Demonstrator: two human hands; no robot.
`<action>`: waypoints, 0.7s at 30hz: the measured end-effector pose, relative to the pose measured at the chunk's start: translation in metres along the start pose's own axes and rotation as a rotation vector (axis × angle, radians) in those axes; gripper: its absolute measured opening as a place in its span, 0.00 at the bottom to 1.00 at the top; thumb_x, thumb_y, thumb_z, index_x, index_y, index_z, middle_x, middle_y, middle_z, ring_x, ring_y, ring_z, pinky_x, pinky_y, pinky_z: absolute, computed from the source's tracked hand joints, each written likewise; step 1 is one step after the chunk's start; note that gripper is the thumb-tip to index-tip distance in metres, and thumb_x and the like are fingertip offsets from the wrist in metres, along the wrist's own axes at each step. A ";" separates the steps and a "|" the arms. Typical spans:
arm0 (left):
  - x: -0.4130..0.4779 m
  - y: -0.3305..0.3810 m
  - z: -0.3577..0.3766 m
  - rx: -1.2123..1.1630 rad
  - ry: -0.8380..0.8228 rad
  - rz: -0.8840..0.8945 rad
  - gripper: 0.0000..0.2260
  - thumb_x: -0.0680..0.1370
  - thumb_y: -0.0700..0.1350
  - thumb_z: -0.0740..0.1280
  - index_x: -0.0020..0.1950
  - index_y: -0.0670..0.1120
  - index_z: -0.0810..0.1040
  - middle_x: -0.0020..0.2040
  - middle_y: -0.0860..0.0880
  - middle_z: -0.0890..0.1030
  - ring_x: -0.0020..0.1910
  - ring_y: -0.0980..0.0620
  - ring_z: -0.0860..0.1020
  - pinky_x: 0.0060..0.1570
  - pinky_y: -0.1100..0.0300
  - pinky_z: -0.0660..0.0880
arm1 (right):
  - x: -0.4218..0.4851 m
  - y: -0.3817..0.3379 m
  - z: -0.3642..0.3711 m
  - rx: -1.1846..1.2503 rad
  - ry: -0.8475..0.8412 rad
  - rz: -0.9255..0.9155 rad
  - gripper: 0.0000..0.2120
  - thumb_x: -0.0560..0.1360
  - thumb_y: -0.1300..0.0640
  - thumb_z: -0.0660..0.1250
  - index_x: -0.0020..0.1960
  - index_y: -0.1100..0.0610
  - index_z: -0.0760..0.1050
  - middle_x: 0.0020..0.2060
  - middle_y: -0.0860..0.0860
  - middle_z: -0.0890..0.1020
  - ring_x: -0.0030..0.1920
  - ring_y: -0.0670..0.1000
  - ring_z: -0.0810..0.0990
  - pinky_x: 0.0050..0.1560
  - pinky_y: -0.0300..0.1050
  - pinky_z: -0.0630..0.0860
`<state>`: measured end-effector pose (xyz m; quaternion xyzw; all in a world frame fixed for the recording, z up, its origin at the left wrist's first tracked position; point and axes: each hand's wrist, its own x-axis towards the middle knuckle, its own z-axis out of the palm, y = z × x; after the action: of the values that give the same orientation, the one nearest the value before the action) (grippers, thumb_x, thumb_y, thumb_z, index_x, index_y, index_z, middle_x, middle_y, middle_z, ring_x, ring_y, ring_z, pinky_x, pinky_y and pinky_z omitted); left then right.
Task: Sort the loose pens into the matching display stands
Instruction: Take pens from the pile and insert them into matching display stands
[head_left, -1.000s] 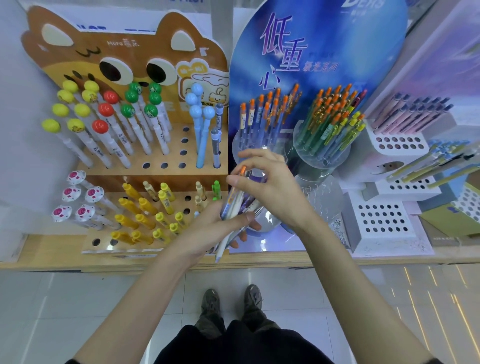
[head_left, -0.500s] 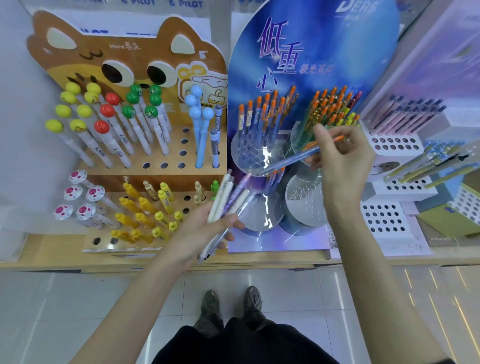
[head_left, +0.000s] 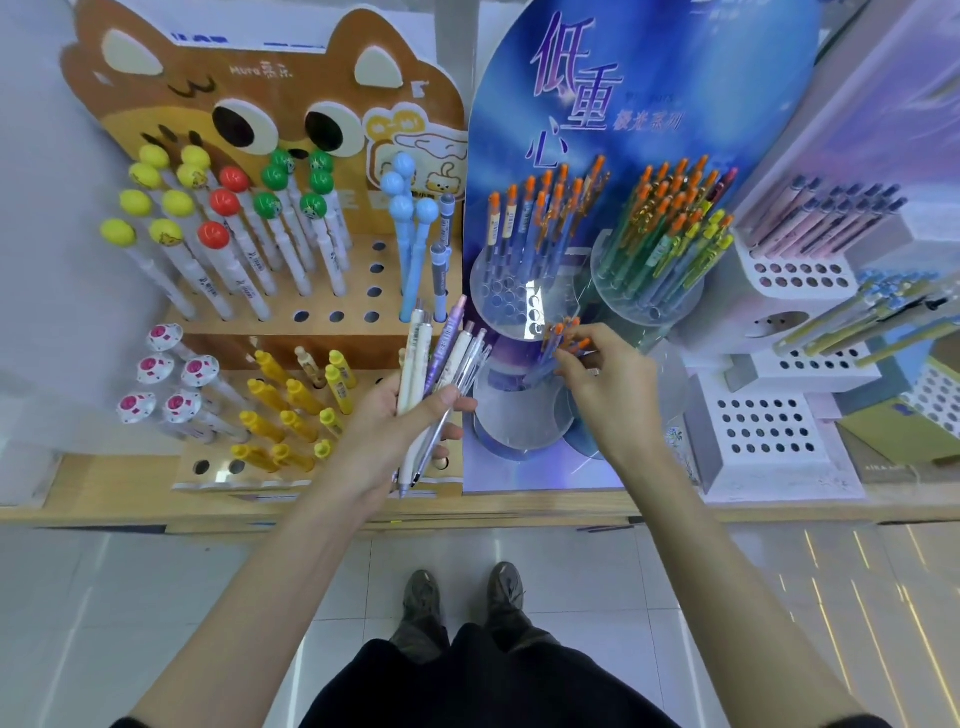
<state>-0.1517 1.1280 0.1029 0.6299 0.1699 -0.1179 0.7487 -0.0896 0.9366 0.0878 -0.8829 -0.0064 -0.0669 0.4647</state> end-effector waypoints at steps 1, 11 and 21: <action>0.000 0.000 0.000 -0.001 -0.001 0.001 0.09 0.77 0.43 0.66 0.57 0.49 0.76 0.42 0.49 0.85 0.34 0.54 0.80 0.29 0.63 0.77 | -0.001 0.001 0.003 0.000 -0.002 -0.010 0.06 0.74 0.66 0.67 0.50 0.60 0.78 0.33 0.43 0.78 0.36 0.44 0.78 0.44 0.38 0.75; 0.002 0.002 0.000 -0.007 -0.041 0.006 0.09 0.78 0.43 0.66 0.57 0.52 0.76 0.43 0.49 0.85 0.34 0.54 0.80 0.31 0.64 0.77 | 0.006 0.006 0.025 -0.127 0.094 -0.220 0.04 0.73 0.65 0.69 0.47 0.63 0.75 0.42 0.56 0.76 0.38 0.56 0.78 0.39 0.48 0.75; 0.000 0.002 -0.001 0.012 -0.111 0.003 0.09 0.78 0.45 0.64 0.57 0.52 0.75 0.43 0.48 0.85 0.34 0.55 0.79 0.31 0.63 0.77 | 0.004 0.007 0.031 -0.517 0.045 -0.161 0.06 0.76 0.57 0.68 0.48 0.60 0.74 0.33 0.57 0.80 0.33 0.63 0.78 0.30 0.43 0.61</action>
<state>-0.1505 1.1296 0.1048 0.6271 0.1263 -0.1525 0.7534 -0.0821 0.9573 0.0651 -0.9672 -0.0491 -0.1226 0.2171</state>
